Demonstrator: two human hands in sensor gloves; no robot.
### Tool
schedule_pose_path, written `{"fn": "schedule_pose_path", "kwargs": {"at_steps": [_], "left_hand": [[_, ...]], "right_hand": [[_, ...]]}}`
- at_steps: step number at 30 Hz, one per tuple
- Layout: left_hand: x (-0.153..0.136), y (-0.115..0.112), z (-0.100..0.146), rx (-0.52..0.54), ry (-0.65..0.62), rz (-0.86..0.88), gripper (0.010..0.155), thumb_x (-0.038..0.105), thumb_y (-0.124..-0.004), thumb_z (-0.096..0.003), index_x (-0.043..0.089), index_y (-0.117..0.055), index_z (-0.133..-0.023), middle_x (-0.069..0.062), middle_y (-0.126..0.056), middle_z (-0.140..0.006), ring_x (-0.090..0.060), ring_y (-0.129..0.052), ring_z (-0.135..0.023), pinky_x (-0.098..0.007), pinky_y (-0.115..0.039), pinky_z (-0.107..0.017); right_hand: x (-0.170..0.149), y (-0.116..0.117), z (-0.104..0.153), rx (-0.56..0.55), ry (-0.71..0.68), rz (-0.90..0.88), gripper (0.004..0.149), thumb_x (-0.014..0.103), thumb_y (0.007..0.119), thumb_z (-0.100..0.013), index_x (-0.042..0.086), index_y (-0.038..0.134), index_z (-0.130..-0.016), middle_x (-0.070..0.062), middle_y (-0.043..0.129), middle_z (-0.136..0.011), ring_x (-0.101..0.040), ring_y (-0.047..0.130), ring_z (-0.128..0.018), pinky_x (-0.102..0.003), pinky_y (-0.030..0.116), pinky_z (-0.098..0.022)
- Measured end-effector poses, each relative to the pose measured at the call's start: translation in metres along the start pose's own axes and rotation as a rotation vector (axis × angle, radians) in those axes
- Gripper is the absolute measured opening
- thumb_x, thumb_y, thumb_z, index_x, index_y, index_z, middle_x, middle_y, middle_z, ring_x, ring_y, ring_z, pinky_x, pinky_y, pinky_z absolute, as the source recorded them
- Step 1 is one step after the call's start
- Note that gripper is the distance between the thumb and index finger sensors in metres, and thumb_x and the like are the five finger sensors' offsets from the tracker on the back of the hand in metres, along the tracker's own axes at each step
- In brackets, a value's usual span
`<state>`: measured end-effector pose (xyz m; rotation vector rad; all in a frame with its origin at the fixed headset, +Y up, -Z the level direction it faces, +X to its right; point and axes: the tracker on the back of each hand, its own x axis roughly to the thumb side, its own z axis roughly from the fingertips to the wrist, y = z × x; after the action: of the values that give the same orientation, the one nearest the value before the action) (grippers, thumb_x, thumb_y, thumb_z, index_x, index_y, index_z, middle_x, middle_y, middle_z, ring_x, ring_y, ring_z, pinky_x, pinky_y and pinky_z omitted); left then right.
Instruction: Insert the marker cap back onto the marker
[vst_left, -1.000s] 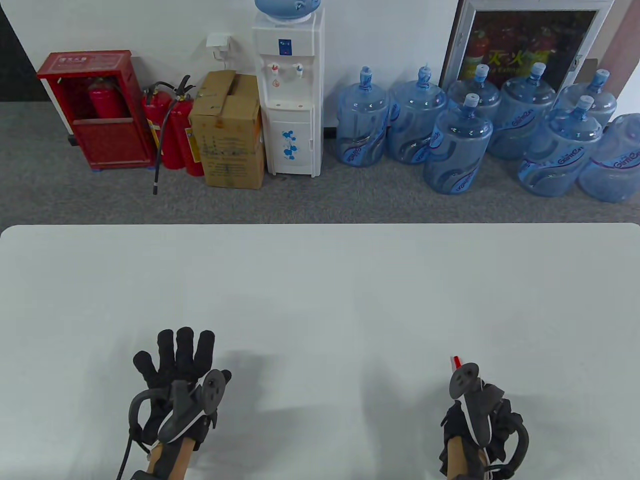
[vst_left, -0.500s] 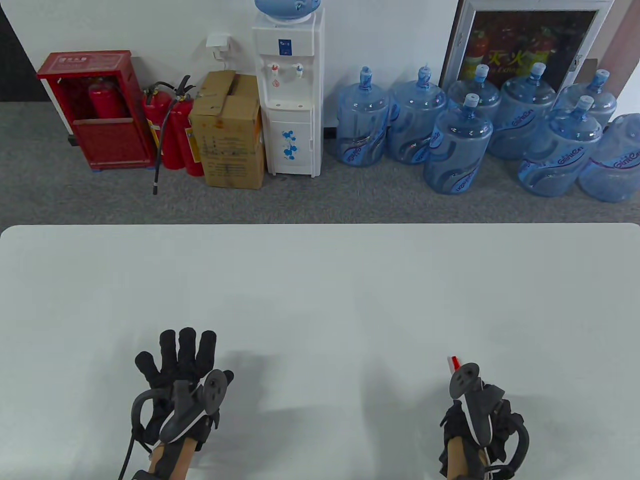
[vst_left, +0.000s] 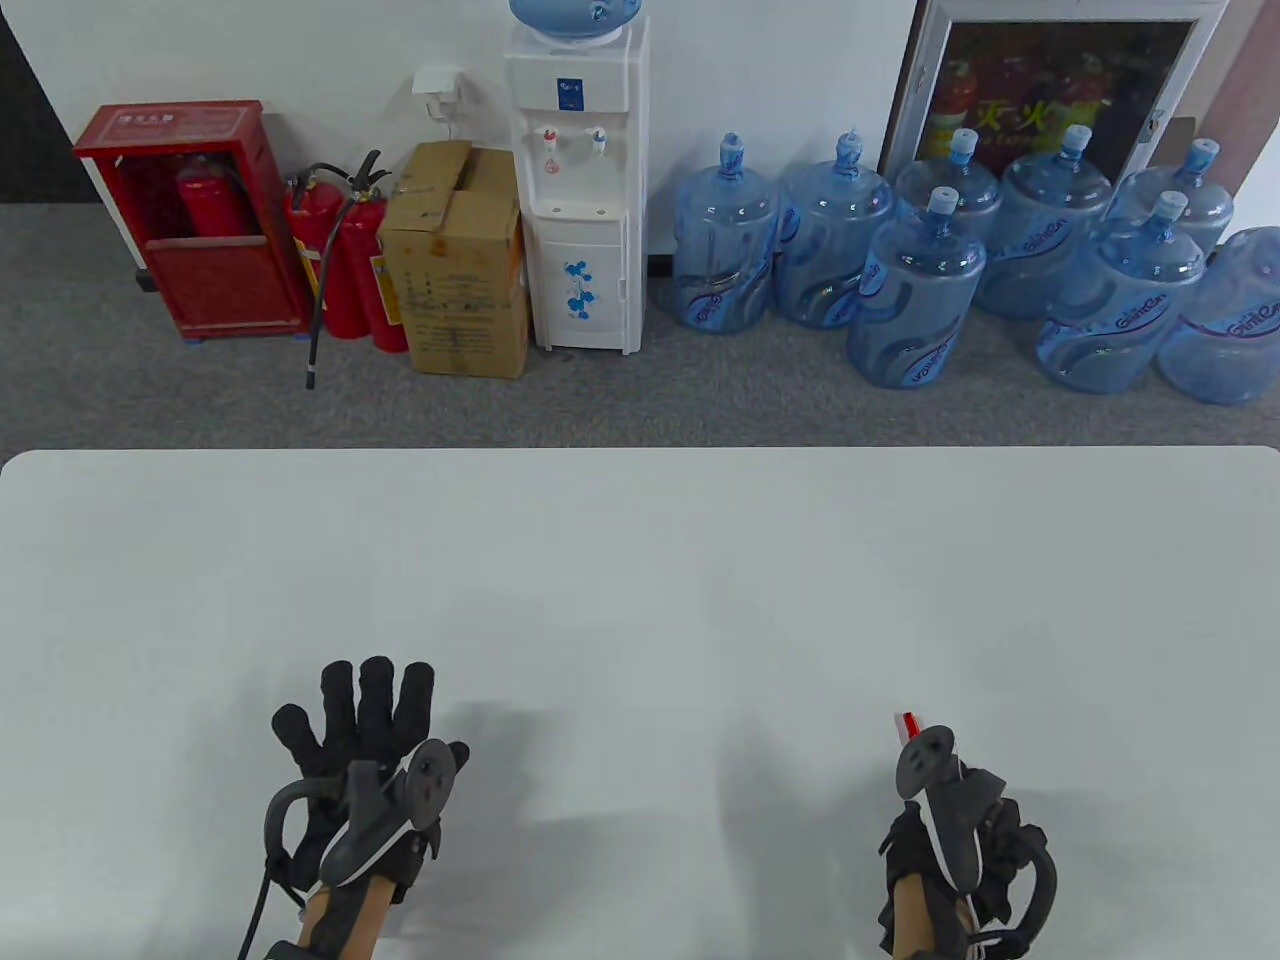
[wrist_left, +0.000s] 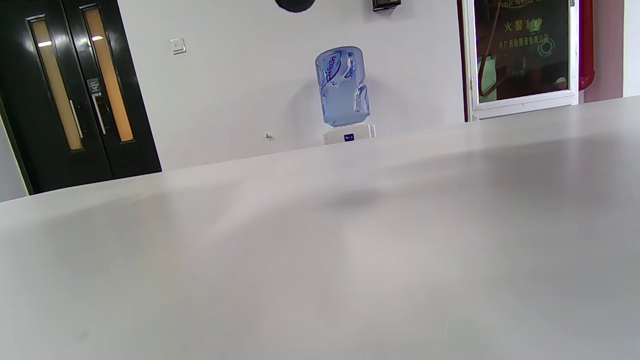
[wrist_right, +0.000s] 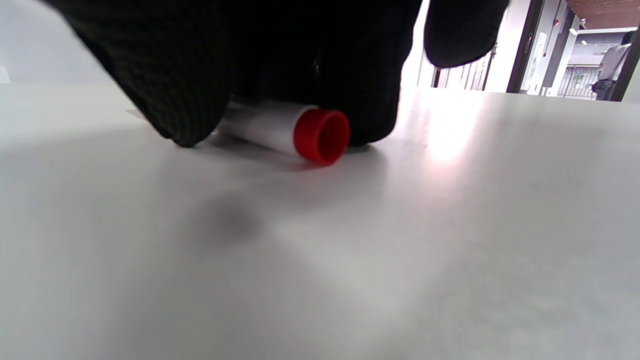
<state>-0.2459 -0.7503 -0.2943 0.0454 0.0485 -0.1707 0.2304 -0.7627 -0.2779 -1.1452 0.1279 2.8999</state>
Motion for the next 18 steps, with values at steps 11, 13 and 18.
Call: {"fn": "schedule_pose_path", "kwargs": {"at_steps": [11,13,18], "left_hand": [[0.0,-0.002,0.0,-0.003,-0.002,0.006,0.084,0.069,-0.044,-0.0438,0.032,-0.009,-0.11,-0.012,-0.025,-0.126,-0.049,-0.015,-0.115,-0.08,-0.013,-0.064],[0.001,-0.002,-0.001,-0.003,-0.003,0.005,0.084,0.069,-0.044,-0.0438,0.032,-0.009,-0.11,-0.013,-0.025,-0.126,-0.049,-0.015,-0.115,-0.08,-0.012,-0.063],[0.001,-0.002,0.0,0.002,-0.008,0.007,0.084,0.069,-0.044,-0.0438,0.032,-0.009,-0.11,-0.012,-0.025,-0.126,-0.049,-0.015,-0.115,-0.08,-0.012,-0.063]], "right_hand": [[0.001,-0.002,0.003,-0.025,-0.006,-0.01,0.057,0.046,0.085,-0.039,0.031,0.078,-0.094,0.004,0.087,-0.092,-0.023,0.094,-0.072,-0.061,0.061,-0.069],[0.003,-0.007,0.006,-0.068,-0.02,-0.013,0.058,0.047,0.085,-0.039,0.03,0.077,-0.094,0.003,0.086,-0.095,-0.024,0.093,-0.075,-0.062,0.06,-0.07],[0.012,-0.023,0.02,-0.17,-0.072,-0.015,0.059,0.048,0.084,-0.039,0.031,0.076,-0.095,0.003,0.083,-0.099,-0.025,0.091,-0.08,-0.063,0.058,-0.07]]}}
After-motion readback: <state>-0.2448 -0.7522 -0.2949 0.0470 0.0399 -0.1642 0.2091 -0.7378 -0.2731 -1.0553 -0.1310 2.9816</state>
